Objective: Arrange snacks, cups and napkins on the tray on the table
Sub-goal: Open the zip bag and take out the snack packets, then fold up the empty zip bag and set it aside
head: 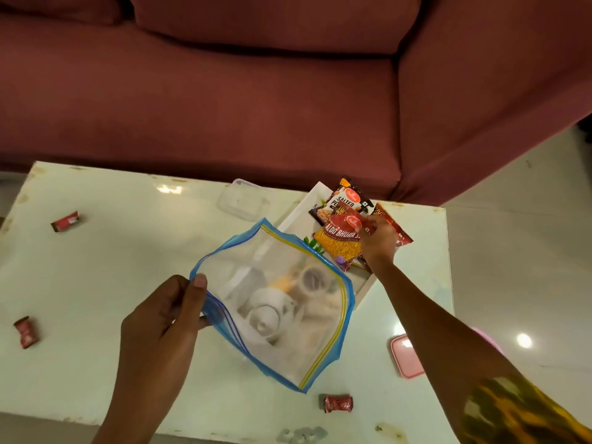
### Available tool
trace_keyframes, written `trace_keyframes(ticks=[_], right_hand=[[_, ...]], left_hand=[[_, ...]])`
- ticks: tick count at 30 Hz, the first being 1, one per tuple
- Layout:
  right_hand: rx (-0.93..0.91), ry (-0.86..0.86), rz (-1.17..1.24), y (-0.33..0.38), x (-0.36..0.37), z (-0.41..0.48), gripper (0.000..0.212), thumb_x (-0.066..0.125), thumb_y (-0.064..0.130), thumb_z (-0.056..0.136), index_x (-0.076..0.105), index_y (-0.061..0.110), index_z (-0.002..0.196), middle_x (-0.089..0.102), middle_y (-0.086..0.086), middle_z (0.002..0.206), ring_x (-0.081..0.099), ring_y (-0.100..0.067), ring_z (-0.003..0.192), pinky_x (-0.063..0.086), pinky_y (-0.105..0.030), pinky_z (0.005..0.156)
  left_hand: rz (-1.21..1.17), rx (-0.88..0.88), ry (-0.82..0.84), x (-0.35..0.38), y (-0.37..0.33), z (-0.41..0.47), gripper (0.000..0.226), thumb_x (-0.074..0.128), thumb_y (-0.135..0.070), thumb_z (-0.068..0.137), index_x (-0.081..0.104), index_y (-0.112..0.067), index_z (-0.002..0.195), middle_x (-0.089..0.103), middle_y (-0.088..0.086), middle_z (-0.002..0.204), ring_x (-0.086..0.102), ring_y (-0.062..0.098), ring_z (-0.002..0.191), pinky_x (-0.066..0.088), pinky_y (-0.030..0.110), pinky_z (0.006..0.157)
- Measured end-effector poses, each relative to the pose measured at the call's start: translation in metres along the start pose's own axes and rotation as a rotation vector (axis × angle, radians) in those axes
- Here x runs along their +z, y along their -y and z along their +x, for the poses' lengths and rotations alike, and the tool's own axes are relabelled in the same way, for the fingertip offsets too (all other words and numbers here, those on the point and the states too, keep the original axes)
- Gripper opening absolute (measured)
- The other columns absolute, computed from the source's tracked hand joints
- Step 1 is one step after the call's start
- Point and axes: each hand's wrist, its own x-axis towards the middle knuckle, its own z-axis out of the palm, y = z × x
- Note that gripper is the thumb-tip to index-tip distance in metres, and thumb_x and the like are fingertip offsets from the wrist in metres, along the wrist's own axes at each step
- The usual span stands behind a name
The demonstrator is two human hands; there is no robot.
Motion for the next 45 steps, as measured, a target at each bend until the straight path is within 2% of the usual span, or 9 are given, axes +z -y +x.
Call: trace_keyframes(ticks=[6, 10, 17, 21, 26, 32, 36, 42, 45], right_hand=[[-0.308, 0.125, -0.1, 0.04, -0.039, -0.052, 0.048, 0.054, -0.005, 0.084, 0.045, 0.001, 0.131, 0.043, -0.018, 0.139, 0.035, -0.032, 0.133, 0.029, -0.034, 0.109], [-0.673, 0.451, -0.071, 0.071, -0.084, -0.124, 0.087, 0.064, 0.047, 0.079, 0.012, 0.022, 0.145, 0.007, -0.006, 0.154, 0.0, -0.023, 0.144, 0.014, -0.035, 0.117], [-0.884, 0.485, -0.051, 0.151, -0.135, -0.204, 0.143, 0.08, 0.061, 0.047, -0.023, 0.031, 0.141, -0.024, -0.015, 0.152, -0.02, -0.029, 0.142, 0.013, -0.052, 0.115], [-0.947, 0.415, 0.146, 0.199, -0.145, -0.221, 0.117, 0.082, 0.029, 0.063, -0.001, 0.028, 0.145, 0.003, -0.009, 0.152, 0.006, -0.019, 0.143, 0.025, -0.032, 0.113], [-0.897, 0.302, 0.157, 0.224, -0.166, -0.229, 0.082, 0.058, -0.022, 0.067, 0.039, 0.017, 0.136, 0.051, -0.008, 0.136, 0.051, -0.023, 0.122, 0.05, -0.036, 0.094], [-0.812, 0.176, 0.539, 0.269, -0.188, -0.241, 0.054, 0.047, -0.013, 0.067, 0.06, 0.005, 0.116, 0.06, 0.003, 0.117, 0.056, -0.005, 0.111, 0.046, -0.017, 0.094], [-0.711, 0.208, 0.659, 0.304, -0.184, -0.262, 0.048, 0.054, -0.015, 0.071, 0.058, 0.015, 0.108, 0.063, 0.016, 0.099, 0.062, 0.005, 0.091, 0.05, -0.012, 0.076], [-0.658, 0.659, 0.586, 0.342, -0.203, -0.271, 0.06, 0.053, -0.007, 0.082, 0.029, 0.013, 0.133, 0.062, 0.0, 0.104, 0.064, -0.008, 0.09, 0.053, -0.023, 0.08], [-0.824, 0.536, 0.402, 0.345, -0.227, -0.272, 0.061, 0.062, 0.011, 0.081, 0.034, 0.021, 0.134, 0.062, 0.011, 0.106, 0.061, 0.001, 0.091, 0.049, -0.015, 0.081]], left_hand=[[-0.011, 0.037, 0.009, 0.001, -0.015, -0.005, 0.035, 0.05, -0.028, 0.09, 0.058, -0.008, 0.062, 0.066, 0.004, 0.062, 0.066, 0.012, 0.061, 0.054, 0.014, 0.06], [0.103, 0.099, -0.029, -0.007, -0.031, -0.013, 0.035, 0.05, -0.026, 0.091, 0.055, -0.008, 0.062, 0.054, 0.004, 0.052, 0.051, 0.017, 0.052, 0.042, 0.02, 0.059], [0.004, 0.073, 0.198, -0.015, -0.09, -0.044, 0.026, 0.043, -0.025, 0.094, 0.067, -0.028, 0.084, 0.062, -0.008, 0.074, 0.055, 0.004, 0.069, 0.04, 0.004, 0.058], [0.029, 0.074, 0.446, -0.009, -0.121, -0.07, 0.018, 0.043, -0.025, 0.094, 0.058, -0.028, 0.084, 0.062, -0.005, 0.084, 0.06, 0.009, 0.081, 0.047, 0.008, 0.063], [0.082, 0.323, 0.165, -0.041, -0.151, -0.065, 0.009, 0.056, -0.029, 0.086, 0.059, -0.023, 0.091, 0.064, -0.01, 0.09, 0.06, 0.002, 0.085, 0.041, 0.0, 0.069], [0.022, 0.273, 0.394, -0.056, -0.177, -0.073, 0.078, 0.055, -0.063, 0.06, 0.013, -0.061, 0.125, 0.023, -0.023, 0.145, 0.023, -0.001, 0.133, 0.028, 0.023, 0.105], [-0.378, 0.245, 0.49, -0.051, -0.204, -0.07, 0.09, 0.063, -0.06, 0.058, 0.019, -0.053, 0.136, 0.047, -0.011, 0.136, 0.051, 0.006, 0.122, 0.045, 0.025, 0.099], [-0.567, 0.225, 0.104, -0.062, -0.233, -0.052, 0.037, 0.065, -0.012, 0.079, 0.056, -0.02, 0.115, 0.066, 0.007, 0.103, 0.067, 0.017, 0.087, 0.056, 0.03, 0.076], [-0.561, 0.29, -0.017, -0.066, -0.252, -0.047, 0.026, 0.058, -0.003, 0.08, 0.058, -0.017, 0.102, 0.065, 0.007, 0.091, 0.064, 0.017, 0.077, 0.055, 0.033, 0.072]])
